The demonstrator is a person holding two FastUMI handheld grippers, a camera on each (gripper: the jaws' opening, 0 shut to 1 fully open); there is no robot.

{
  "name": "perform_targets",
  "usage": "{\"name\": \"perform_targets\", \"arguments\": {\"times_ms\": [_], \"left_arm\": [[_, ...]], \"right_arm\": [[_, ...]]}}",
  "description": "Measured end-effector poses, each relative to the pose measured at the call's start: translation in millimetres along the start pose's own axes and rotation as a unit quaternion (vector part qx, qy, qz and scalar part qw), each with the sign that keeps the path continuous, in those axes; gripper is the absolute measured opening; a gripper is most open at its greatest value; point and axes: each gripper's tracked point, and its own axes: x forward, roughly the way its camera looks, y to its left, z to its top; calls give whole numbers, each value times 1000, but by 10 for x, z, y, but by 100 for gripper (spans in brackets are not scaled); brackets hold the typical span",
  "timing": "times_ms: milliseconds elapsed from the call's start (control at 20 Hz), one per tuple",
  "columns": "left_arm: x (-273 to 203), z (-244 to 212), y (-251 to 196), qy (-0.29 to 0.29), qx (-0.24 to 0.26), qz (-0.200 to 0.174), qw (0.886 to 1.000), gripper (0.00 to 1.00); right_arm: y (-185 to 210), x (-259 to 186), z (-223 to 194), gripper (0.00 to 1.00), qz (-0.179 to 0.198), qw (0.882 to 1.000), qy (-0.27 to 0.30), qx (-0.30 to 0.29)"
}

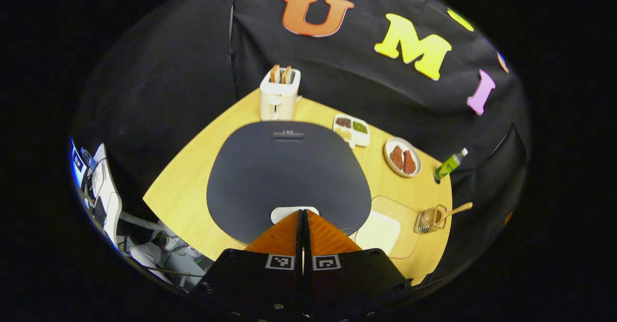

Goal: Close the left gripper, press the button to open the rice cooker; take a wooden spoon from the chopstick holder with the right hand, scoop a spoonful of rice and pour it into the rice cooker, then put the wooden spoon back into the chopstick holder.

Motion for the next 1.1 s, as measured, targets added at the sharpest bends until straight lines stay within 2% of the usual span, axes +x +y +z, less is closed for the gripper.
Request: {"name": "perform_targets", "arguments": {"times_ms": [250,400,550,600,700,800,850,1000,1100], "left_arm": [[-319,719,-52,-109,-22,-24,994,1],[-490,1118,-150,-162,-43,-57,984,1],[-751,1304,-281,-220,-26,-91,971,4],[-856,1290,-322,-229,-14,-98,968,14],[-1027,1184,-397,-236,10,-103,966,57],[-1214,1130,-349,-258,32,-85,962,100],[-1296,1107,-395,-268,38,-89,959,95],[-1545,947,-454,-289,59,-97,951,95],[-1669,864,-371,-305,80,-86,945,95]], "right_arm": [[16,-142,111,100,-1,1000,-13,-12],[30,-232,231,100,-3,999,-25,-20],[76,-310,283,100,1,999,-33,-27],[98,-334,277,100,3,999,-32,-24],[135,-382,279,100,7,999,-31,-18],[171,-421,295,100,11,999,-36,-15],[177,-423,282,100,12,999,-35,-18],[183,-452,223,100,11,999,-31,-31],[183,-454,177,100,12,999,-29,-36]]}}
